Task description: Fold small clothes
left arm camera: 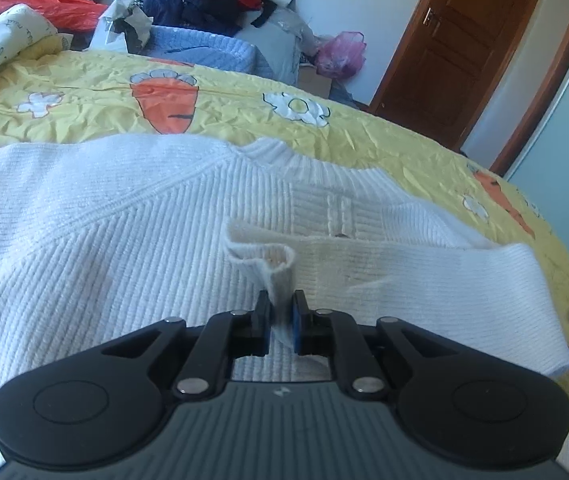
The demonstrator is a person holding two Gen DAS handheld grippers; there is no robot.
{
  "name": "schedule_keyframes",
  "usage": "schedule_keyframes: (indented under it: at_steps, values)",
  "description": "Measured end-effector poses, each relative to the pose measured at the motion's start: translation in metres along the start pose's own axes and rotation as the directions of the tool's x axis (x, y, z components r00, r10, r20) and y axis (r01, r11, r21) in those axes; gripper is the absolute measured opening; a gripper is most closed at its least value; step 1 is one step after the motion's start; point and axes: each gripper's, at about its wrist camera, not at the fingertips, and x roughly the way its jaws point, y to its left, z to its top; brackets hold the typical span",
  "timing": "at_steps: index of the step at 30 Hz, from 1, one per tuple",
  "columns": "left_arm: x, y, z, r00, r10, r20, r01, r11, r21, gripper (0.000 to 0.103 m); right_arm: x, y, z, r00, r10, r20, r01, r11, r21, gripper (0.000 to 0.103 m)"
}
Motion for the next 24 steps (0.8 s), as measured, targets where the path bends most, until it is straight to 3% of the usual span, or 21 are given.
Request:
schedule_keyframes:
  at_steps: [2,3,4,7,8,11,14,15,16,18,20,21,24]
  values:
    - [-0.005,-0.002,0.001,1.0,0.009,0.026,-0.009,1.0,0.027,0.007,0.025,0.0,0.007,0.999,0.015,-0.047,-0.014,1.0,0.014,0.056]
    - [-0.01,-0.003,0.003,0.999,0.009,0.047,-0.011,0.999,0.042,0.007,0.032,0.003,0.008,0.997,0.031,-0.071,-0.031,1.0,0.001,0.027]
    - [-0.017,-0.003,0.005,0.998,0.005,0.07,-0.009,0.999,0.049,0.007,0.033,0.005,0.009,0.996,0.023,-0.086,-0.025,0.999,-0.033,0.021]
    - [-0.038,0.008,0.01,0.992,-0.013,0.129,0.011,1.0,0.016,0.007,0.02,0.022,0.01,0.999,0.007,-0.051,-0.016,0.984,-0.176,0.019]
    - [-0.034,0.013,0.008,0.993,-0.002,0.116,0.002,1.0,0.002,0.007,0.017,0.023,0.008,0.999,0.002,-0.047,-0.011,0.98,-0.199,0.019]
    - [-0.004,0.016,-0.006,0.998,0.064,0.011,-0.064,0.998,0.02,0.006,0.026,0.015,0.002,0.996,-0.065,-0.06,0.051,0.976,-0.213,0.024]
    - [-0.009,0.01,-0.009,0.997,0.072,0.043,-0.073,0.997,0.034,0.007,0.022,0.016,0.0,0.997,-0.057,-0.056,0.046,0.983,-0.177,0.052]
    - [-0.012,0.01,-0.008,0.997,0.068,0.044,-0.07,0.997,0.04,0.01,0.018,0.019,0.0,0.997,-0.058,-0.058,0.047,0.983,-0.178,0.068]
    - [-0.017,0.011,-0.007,0.996,0.067,0.051,-0.07,0.996,0.048,0.01,0.012,0.024,0.0,0.998,-0.062,-0.027,0.056,0.979,-0.194,0.071]
    - [-0.036,0.012,-0.006,0.991,0.08,0.111,-0.086,0.995,0.046,0.011,-0.004,0.037,-0.002,0.995,-0.047,0.083,0.066,0.968,-0.243,0.069]
    - [-0.057,0.01,-0.011,0.965,0.132,0.226,-0.134,0.991,-0.007,0.011,-0.019,0.05,0.001,0.984,0.0,0.179,0.049,0.962,-0.269,0.067]
    - [-0.062,0.007,-0.014,0.959,0.117,0.257,-0.119,0.993,-0.009,0.011,-0.021,0.057,0.002,0.979,0.026,0.2,0.031,0.96,-0.277,0.067]
    - [-0.042,-0.019,-0.016,0.978,0.067,0.2,-0.084,0.993,0.081,0.011,0.008,0.078,0.003,0.991,0.04,0.13,0.001,0.953,-0.304,0.067]
